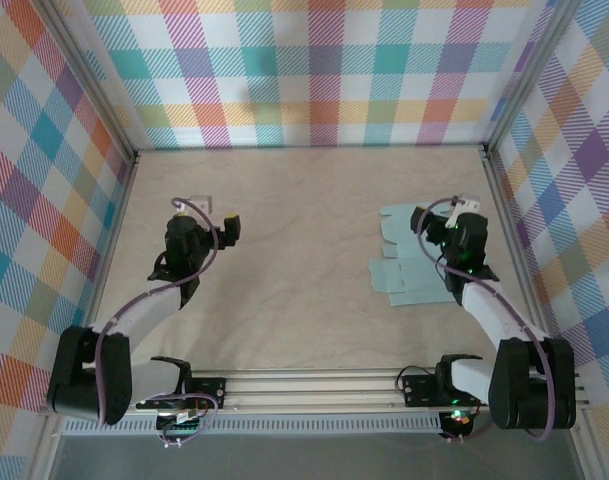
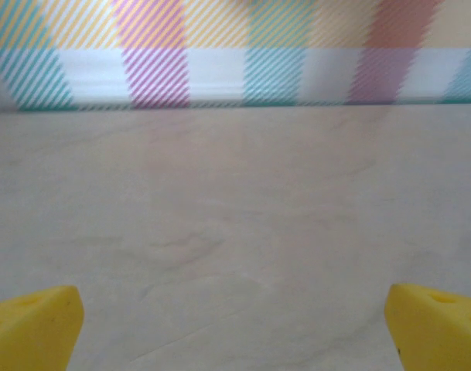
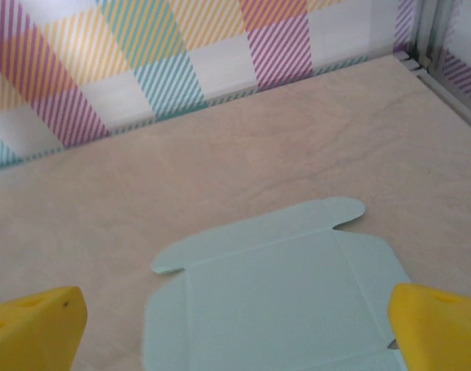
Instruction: Fold the paper box
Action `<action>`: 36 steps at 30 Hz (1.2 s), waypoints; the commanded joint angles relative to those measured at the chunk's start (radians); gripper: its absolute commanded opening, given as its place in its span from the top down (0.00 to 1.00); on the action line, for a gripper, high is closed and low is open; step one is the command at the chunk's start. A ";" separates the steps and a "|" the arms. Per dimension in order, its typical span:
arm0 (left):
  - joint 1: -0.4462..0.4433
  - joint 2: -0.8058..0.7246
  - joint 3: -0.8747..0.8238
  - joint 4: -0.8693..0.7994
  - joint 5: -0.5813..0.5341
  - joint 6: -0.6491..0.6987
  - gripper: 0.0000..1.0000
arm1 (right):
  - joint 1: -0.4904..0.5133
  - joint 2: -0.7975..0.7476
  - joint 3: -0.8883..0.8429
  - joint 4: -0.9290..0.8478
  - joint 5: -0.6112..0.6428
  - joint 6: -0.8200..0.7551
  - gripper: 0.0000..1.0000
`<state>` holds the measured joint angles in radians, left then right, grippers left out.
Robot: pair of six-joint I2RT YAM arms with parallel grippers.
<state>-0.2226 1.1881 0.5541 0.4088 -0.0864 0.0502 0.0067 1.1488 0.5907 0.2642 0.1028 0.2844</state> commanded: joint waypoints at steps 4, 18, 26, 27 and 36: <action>-0.190 -0.047 0.009 -0.119 0.086 0.046 0.00 | 0.000 0.129 0.201 -0.492 -0.125 0.276 0.00; -0.268 -0.018 0.006 -0.097 0.077 0.014 0.00 | 0.018 0.580 0.436 -0.619 -0.412 0.342 0.02; -0.266 -0.016 -0.018 -0.075 -0.056 -0.064 0.00 | 0.165 0.722 0.562 -0.666 -0.439 0.317 0.01; -0.265 -0.015 -0.019 -0.076 -0.071 -0.085 0.00 | 0.188 0.738 0.584 -0.670 -0.442 0.317 0.01; -0.251 -0.022 -0.049 -0.042 -0.161 -0.193 0.00 | 0.424 0.928 0.855 -0.713 -0.526 0.275 0.01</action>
<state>-0.4808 1.1778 0.5396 0.3256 -0.1761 -0.0845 0.3714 2.0125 1.3735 -0.3843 -0.3500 0.5964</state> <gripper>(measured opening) 0.999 0.998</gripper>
